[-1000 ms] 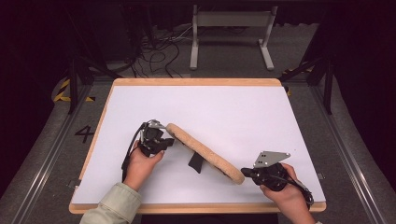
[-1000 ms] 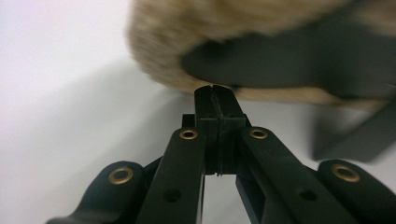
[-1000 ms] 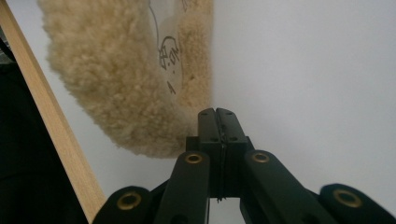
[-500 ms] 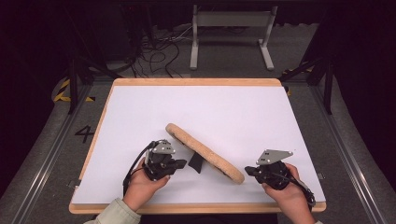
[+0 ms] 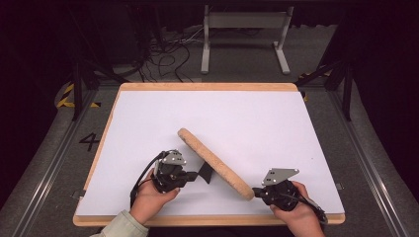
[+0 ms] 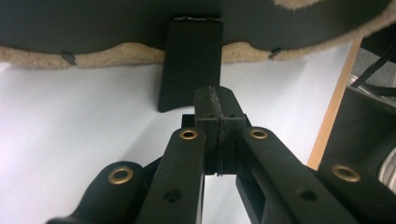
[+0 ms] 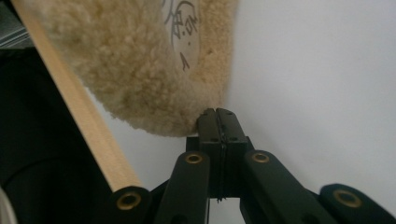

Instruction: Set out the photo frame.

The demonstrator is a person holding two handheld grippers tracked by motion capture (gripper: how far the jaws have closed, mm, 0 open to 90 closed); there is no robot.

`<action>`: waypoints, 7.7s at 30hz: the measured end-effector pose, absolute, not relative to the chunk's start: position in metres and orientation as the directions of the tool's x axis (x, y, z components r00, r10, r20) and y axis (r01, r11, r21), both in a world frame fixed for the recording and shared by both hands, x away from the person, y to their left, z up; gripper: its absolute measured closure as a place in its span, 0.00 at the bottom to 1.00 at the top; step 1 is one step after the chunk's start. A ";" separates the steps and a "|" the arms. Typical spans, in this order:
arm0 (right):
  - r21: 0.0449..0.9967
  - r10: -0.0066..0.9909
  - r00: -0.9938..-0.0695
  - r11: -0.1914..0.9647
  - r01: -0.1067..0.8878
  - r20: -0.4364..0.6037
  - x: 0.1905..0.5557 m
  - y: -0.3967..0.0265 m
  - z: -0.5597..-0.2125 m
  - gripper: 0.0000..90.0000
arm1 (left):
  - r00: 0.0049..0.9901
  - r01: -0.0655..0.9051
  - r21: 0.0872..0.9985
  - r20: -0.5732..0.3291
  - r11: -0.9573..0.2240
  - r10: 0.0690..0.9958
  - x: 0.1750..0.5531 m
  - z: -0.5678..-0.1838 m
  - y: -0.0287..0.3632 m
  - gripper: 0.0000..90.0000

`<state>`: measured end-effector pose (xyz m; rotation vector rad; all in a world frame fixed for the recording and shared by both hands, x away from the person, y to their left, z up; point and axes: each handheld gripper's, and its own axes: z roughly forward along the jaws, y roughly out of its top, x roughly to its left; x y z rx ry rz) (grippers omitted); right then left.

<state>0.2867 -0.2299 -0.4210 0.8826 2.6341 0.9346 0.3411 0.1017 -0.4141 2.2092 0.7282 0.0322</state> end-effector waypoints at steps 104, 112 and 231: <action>0.689 0.533 -0.845 0.598 0.409 0.039 0.284 -0.221 -0.422 1.00 | 0.668 0.657 0.663 -0.292 -0.358 0.685 0.400 -0.454 0.138 0.91; 0.693 0.522 -0.852 0.603 0.395 0.031 0.290 -0.217 -0.422 1.00 | 0.602 0.659 0.701 -0.272 -0.274 0.751 0.376 -0.436 0.169 0.88; 0.721 0.577 -0.816 0.574 0.387 -0.021 0.517 -0.150 -0.396 0.78 | 0.592 0.644 0.738 -0.311 -0.203 0.744 0.313 -0.417 0.187 0.74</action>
